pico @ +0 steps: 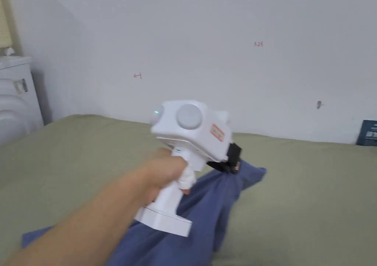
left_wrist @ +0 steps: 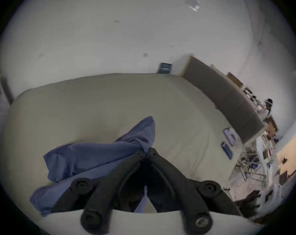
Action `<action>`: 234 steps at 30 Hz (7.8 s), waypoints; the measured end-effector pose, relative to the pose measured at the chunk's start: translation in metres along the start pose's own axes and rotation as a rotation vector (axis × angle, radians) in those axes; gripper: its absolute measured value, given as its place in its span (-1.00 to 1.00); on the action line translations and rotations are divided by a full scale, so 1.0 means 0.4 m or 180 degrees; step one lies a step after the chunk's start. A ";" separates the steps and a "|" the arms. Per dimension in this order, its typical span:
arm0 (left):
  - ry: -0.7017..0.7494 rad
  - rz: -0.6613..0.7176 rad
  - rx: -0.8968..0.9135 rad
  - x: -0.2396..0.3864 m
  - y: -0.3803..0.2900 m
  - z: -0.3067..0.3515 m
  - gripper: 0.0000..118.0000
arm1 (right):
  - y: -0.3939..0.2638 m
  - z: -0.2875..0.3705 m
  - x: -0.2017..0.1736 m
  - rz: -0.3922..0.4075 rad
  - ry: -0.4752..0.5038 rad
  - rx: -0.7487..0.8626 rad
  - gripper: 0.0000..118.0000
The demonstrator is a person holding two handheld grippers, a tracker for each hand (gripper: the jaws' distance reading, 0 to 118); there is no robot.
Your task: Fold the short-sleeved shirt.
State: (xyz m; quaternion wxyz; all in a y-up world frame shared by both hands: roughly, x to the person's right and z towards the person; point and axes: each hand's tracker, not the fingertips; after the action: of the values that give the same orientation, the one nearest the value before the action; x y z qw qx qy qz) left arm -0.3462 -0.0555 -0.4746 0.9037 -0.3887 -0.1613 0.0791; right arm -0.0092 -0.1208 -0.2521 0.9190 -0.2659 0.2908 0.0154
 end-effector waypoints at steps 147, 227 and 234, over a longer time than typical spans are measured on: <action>0.1463 0.1025 0.1527 -0.431 0.207 0.388 -1.00 | 0.834 -0.385 0.614 -0.0753 -0.0677 0.0727 -0.93; 0.1538 0.0395 0.0707 0.359 -0.890 0.115 -1.00 | -0.235 -0.032 -0.039 -0.0065 -0.0866 -0.0184 -0.98; 0.1924 0.1232 0.0434 0.002 -0.847 0.219 -0.41 | -0.172 -0.047 0.011 -0.0205 -0.0846 -0.0099 -0.98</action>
State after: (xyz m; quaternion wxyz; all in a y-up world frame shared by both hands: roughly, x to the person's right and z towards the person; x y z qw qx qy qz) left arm -0.3704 -0.2284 -0.1711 0.9027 -0.3567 0.1952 0.1408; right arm -0.0029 -0.1896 -0.2344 0.9452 -0.2849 0.1576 0.0256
